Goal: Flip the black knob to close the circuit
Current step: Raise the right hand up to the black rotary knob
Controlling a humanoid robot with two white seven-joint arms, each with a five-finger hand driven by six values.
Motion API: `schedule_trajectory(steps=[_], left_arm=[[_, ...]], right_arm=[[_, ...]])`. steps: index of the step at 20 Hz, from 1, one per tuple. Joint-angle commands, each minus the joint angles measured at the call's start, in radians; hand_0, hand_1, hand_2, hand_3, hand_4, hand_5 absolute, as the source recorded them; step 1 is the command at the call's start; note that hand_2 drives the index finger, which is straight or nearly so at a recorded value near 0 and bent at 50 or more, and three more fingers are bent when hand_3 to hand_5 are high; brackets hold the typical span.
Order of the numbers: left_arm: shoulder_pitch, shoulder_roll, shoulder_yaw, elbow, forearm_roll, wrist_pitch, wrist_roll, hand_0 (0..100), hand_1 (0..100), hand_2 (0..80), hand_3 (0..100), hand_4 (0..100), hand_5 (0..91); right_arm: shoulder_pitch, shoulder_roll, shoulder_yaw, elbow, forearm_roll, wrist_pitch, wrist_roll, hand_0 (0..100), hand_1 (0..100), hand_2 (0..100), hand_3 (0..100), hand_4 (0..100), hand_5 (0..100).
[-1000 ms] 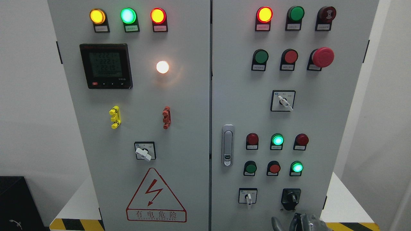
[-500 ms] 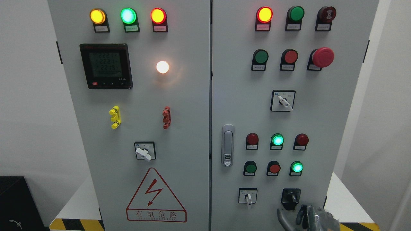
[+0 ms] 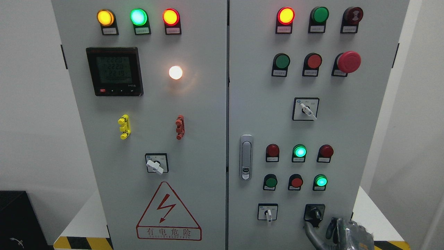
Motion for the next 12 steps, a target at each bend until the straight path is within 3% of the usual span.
schedule_trajectory(steps=[1, 12], left_arm=[[0.000, 0.000, -0.021, 0.021, -0.021, -0.001, -0.001, 12, 56, 0.0, 0, 0, 0.0], [0.000, 0.000, -0.021, 0.021, -0.021, -0.001, -0.001, 12, 56, 0.0, 0, 0, 0.0]], right_arm=[[-0.004, 0.001, -0.023, 0.017, 0.025, -0.001, -0.006, 0, 8, 77, 94, 77, 79], [-0.027, 0.001, -0.033, 0.055, 0.040, 0.002, -0.009, 0, 10, 77, 93, 77, 79]])
